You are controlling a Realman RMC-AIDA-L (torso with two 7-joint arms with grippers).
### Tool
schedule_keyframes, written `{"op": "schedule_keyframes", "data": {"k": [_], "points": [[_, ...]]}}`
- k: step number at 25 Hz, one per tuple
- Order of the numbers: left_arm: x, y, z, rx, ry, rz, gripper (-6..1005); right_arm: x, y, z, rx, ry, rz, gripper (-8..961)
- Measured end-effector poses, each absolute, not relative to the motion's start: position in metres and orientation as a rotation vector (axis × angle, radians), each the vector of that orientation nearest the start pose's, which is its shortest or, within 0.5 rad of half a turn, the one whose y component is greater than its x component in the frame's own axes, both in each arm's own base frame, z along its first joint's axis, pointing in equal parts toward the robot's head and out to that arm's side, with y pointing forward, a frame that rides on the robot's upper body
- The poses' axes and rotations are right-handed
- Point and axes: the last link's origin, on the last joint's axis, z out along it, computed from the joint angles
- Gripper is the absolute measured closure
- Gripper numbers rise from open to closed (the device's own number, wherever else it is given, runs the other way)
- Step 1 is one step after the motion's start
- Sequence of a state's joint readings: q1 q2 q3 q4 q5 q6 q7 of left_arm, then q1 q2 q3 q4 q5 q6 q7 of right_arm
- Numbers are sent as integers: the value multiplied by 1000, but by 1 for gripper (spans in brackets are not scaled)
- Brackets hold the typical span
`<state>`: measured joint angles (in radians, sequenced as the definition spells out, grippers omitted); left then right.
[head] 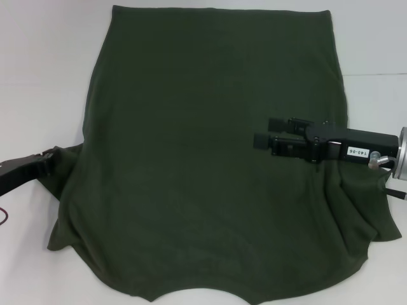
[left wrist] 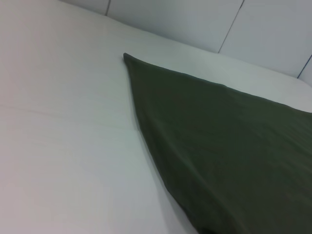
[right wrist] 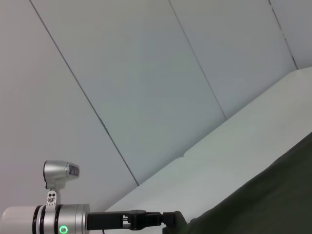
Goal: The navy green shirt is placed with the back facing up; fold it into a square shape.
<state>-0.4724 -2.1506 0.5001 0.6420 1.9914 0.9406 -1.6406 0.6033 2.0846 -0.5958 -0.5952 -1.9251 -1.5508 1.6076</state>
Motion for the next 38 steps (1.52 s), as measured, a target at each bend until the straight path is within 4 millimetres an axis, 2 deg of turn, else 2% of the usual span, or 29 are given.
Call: {"op": "schedule_keyframes", "data": {"k": [2,13,19,38], "points": [[-349,358,16,-1915,-1208,-546,905,237,352,4,-2592,935,963,71],[-356,361,35,-1867,-1164,-517,996,237,351,0,-2577,947,1005,71],[-360,368,47,-1837,-1134,-470,996,240,351,-6,-2562,980,993,69],[-364,382,61,-1750,-1088,-400,997,242,353,-7,-2543,990,983,69]]}}
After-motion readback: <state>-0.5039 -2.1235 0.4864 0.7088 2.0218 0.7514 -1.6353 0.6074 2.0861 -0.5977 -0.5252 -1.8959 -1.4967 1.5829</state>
